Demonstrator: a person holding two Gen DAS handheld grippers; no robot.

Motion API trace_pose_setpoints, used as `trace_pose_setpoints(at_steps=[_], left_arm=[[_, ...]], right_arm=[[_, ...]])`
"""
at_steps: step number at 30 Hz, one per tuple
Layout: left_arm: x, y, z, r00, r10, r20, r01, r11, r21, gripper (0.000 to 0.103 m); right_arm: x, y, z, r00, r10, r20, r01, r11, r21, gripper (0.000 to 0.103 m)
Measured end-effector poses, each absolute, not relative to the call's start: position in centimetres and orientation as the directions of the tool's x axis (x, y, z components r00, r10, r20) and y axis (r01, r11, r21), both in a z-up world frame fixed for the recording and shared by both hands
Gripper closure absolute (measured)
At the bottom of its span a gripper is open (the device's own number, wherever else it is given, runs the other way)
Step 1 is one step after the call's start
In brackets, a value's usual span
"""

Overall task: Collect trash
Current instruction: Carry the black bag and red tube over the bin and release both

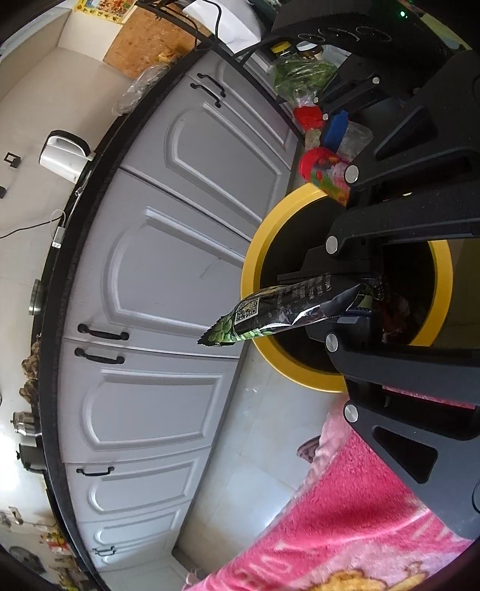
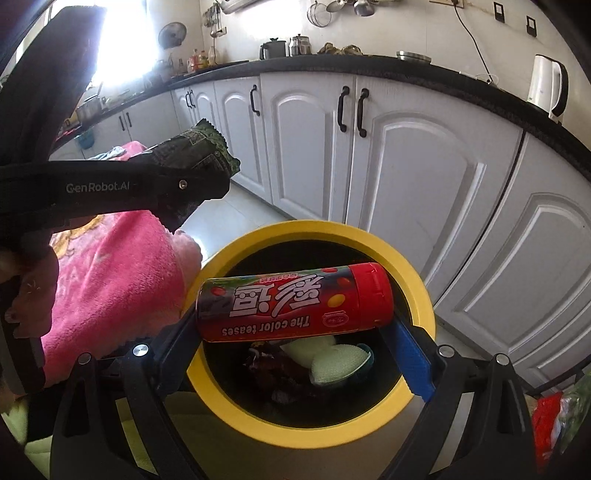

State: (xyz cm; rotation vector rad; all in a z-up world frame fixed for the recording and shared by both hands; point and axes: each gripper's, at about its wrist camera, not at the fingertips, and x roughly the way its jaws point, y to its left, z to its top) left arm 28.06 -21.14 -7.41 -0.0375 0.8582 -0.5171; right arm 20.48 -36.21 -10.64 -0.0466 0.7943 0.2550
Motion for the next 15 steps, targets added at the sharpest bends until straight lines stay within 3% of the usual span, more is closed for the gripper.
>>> trace_pose_setpoints(at_steps=[1, 3, 15], left_arm=[[28.1, -21.2, -7.4, 0.539, -0.446, -0.714, 0.417, 0.878, -0.235, 0.095], [28.2, -21.2, -7.5, 0.540, -0.445, -0.714, 0.412, 0.880, -0.237, 0.071], [28.0, -20.2, -7.2, 0.549, -0.427, -0.718, 0.383, 0.892, -0.238, 0.036]], right_arm=[[20.7, -36.2, -10.8, 0.668, 0.207, -0.715, -0.240, 0.969, 0.056, 0.008], [20.8, -36.4, -11.3, 0.662, 0.197, -0.723, -0.224, 0.973, 0.060, 0.006], [19.6, -37.9, -11.5, 0.648, 0.175, -0.741, -0.191, 0.979, 0.065, 0.006]])
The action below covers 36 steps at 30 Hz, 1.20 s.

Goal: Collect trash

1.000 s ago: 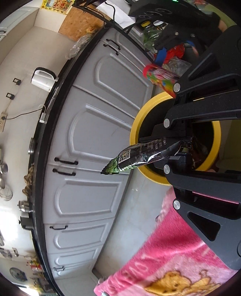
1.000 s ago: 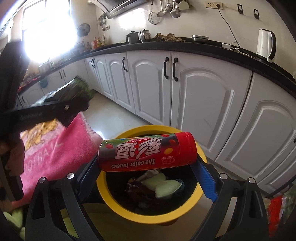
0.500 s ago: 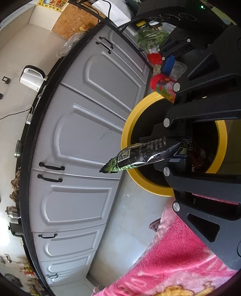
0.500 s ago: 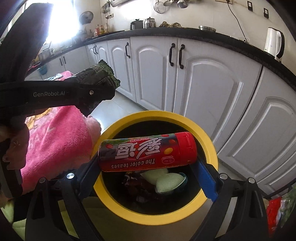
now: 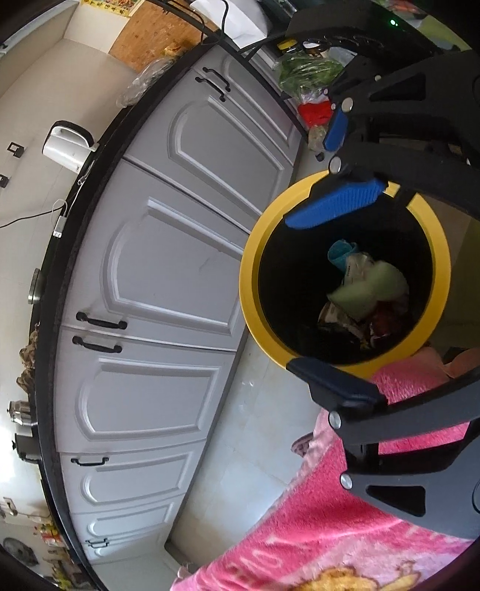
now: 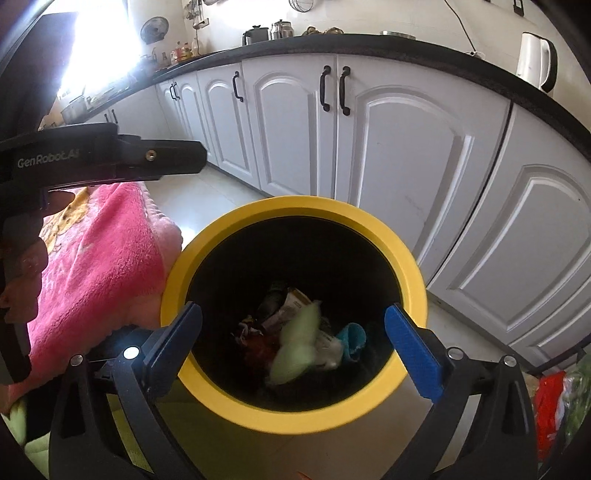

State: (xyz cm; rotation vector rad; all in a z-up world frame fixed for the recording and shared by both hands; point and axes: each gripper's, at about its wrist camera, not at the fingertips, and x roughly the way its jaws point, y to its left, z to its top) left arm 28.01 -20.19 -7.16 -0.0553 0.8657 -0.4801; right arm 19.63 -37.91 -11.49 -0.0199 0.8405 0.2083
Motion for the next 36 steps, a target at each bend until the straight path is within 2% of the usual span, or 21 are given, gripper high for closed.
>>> trace_pose_setpoints(at_steps=[1, 3, 9, 22, 30, 36], left_arm=[[27.9, -19.9, -7.0, 0.552, -0.425, -0.718, 0.379, 0.894, -0.239, 0.033], [27.7, -19.4, -6.6, 0.563, -0.412, -0.717, 0.363, 0.902, -0.233, 0.022], [25.9, -17.2, -5.1, 0.603, -0.388, -0.697, 0.331, 0.917, -0.224, 0.011], [18.6, -12.2, -1.9, 0.711, -0.346, -0.612, 0.280, 0.938, -0.205, 0.011], [13.1, -9.8, -0.3, 0.808, -0.289, -0.513, 0.246, 0.957, -0.152, 0.011], [9.8, -9.1, 0.0, 0.853, -0.246, -0.460, 0.228, 0.969, -0.095, 0.011]], right_arm=[[19.4, -38.0, -11.3, 0.652, 0.174, -0.738, -0.190, 0.980, 0.064, 0.006], [18.8, -38.0, -10.8, 0.663, 0.170, -0.729, -0.186, 0.981, 0.060, 0.006], [16.9, -37.7, -7.9, 0.717, 0.150, -0.680, -0.178, 0.984, 0.030, 0.006], [10.2, -35.0, -2.2, 0.804, 0.149, -0.576, -0.173, 0.985, 0.014, 0.006], [6.0, -33.5, -0.7, 0.859, 0.141, -0.491, -0.138, 0.989, 0.042, 0.006], [3.1, -32.1, -1.1, 0.911, 0.100, -0.400, -0.108, 0.994, 0.002, 0.006]])
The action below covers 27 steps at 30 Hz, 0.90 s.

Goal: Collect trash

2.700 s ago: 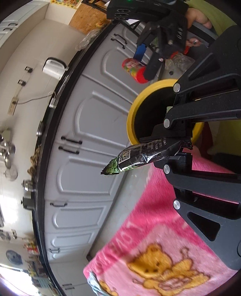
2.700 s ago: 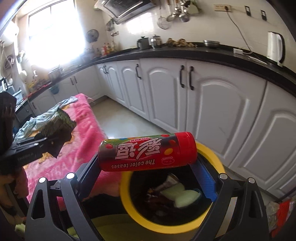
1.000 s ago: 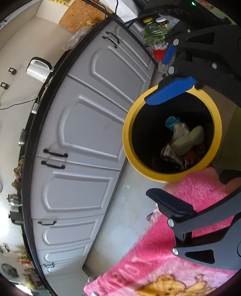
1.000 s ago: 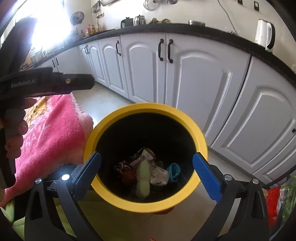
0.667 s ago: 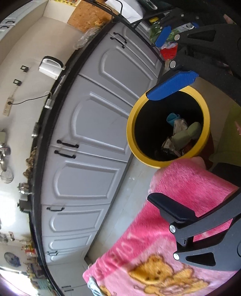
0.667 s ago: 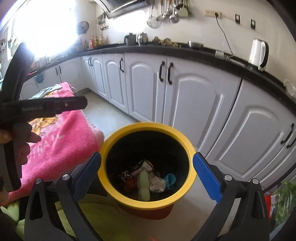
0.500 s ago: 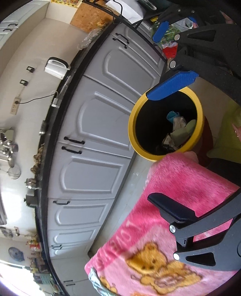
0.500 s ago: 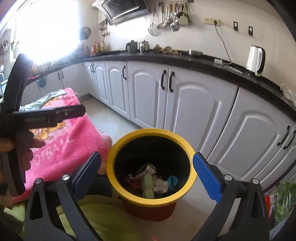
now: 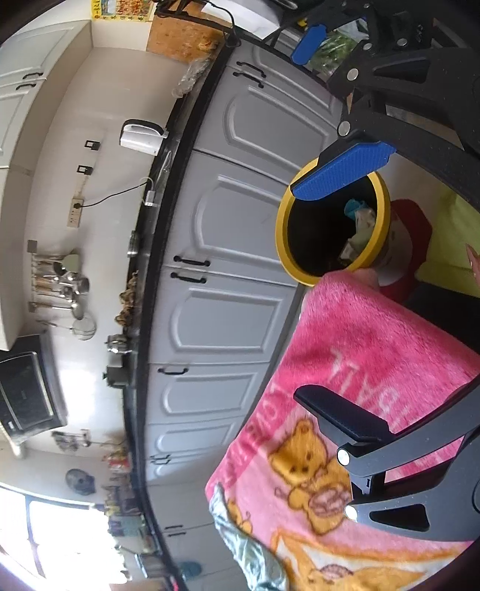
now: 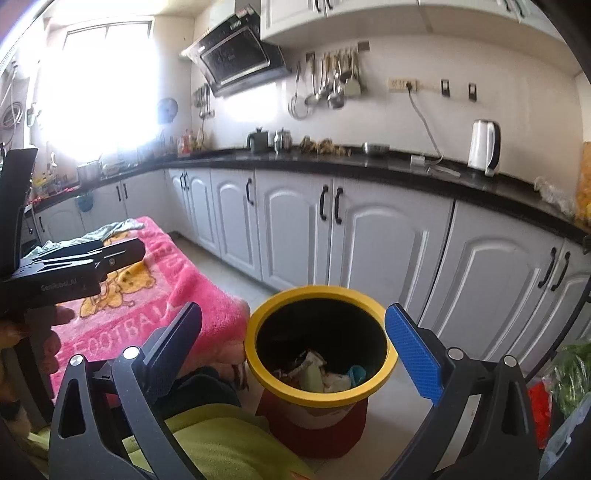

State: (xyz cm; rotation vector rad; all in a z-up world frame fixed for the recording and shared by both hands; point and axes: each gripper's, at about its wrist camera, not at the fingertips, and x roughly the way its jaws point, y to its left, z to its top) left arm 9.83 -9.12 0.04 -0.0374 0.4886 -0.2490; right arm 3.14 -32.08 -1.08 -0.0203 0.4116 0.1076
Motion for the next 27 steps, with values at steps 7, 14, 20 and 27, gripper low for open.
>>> trace_pose_setpoints(at_steps=[7, 14, 20, 27], left_arm=[[6.8, -8.5, -0.8, 0.895, -0.211, -0.394, 0.204, 0.977, -0.058, 0.011], [5.2, -8.0, -1.5, 0.908, -0.222, -0.355, 0.209, 0.975, -0.075, 0.011], [4.2, -7.8, -1.4, 0.922, -0.232, -0.309, 0.215, 0.973, -0.089, 0.011], [3.4, -7.4, -1.0, 0.944, -0.214, -0.250, 0.198, 0.976, -0.086, 0.011]], right_arm=[[1.3, -31.5, -1.6, 0.940, 0.036, -0.340, -0.047, 0.999, -0.025, 0.006], [-1.3, -30.6, -1.3, 0.971, 0.033, -0.239, -0.047, 0.998, -0.053, 0.006], [-1.5, -30.0, -1.5, 0.972, 0.059, -0.228, -0.074, 0.995, -0.061, 0.006], [-1.8, -29.8, -1.2, 0.981, 0.043, -0.189, -0.057, 0.996, -0.070, 0.006]])
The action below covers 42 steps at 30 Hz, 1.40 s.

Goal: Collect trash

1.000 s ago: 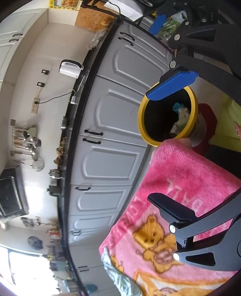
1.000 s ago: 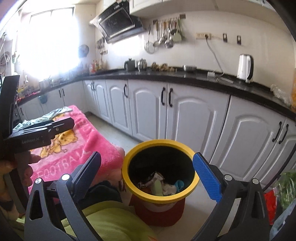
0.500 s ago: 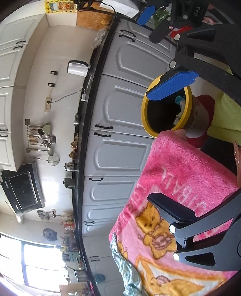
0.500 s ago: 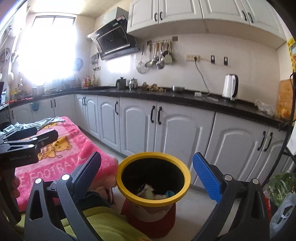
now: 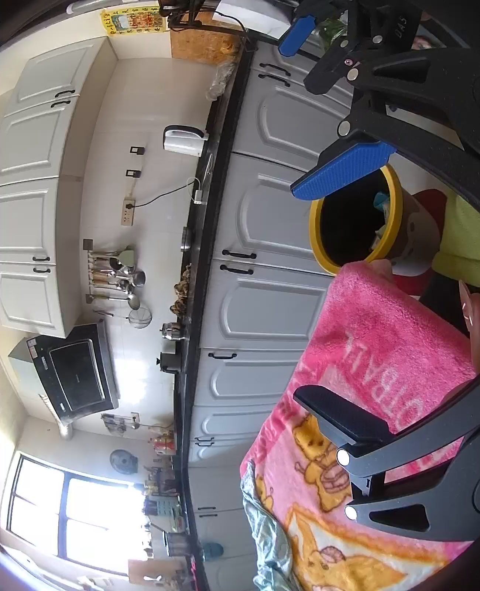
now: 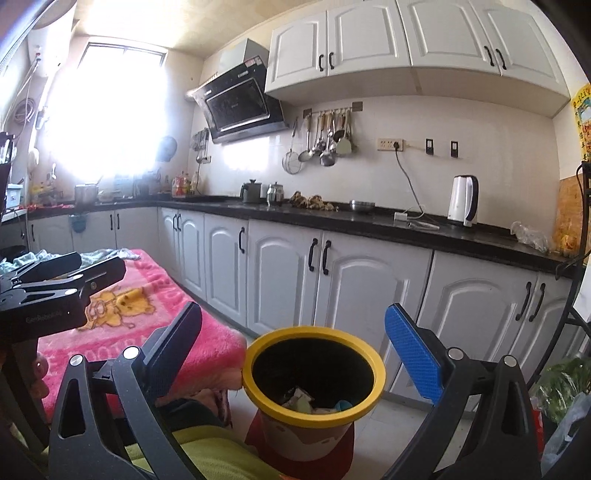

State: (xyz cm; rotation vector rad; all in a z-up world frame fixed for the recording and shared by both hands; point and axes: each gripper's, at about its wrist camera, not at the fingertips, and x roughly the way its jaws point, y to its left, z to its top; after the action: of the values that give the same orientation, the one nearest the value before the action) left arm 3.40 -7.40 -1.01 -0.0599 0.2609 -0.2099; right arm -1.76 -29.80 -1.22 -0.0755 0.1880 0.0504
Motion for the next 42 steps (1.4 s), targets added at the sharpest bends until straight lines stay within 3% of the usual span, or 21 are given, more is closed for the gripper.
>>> trace_pose_setpoints(at_steps=[42], left_arm=[[3.15, -7.33, -0.96, 0.946, -0.210, -0.247, 0.195, 0.977, -0.086, 0.011]], right_arm=[[-1.86, -29.32, -1.33, 0.982, 0.042, -0.183, -0.058, 0.995, -0.086, 0.006]])
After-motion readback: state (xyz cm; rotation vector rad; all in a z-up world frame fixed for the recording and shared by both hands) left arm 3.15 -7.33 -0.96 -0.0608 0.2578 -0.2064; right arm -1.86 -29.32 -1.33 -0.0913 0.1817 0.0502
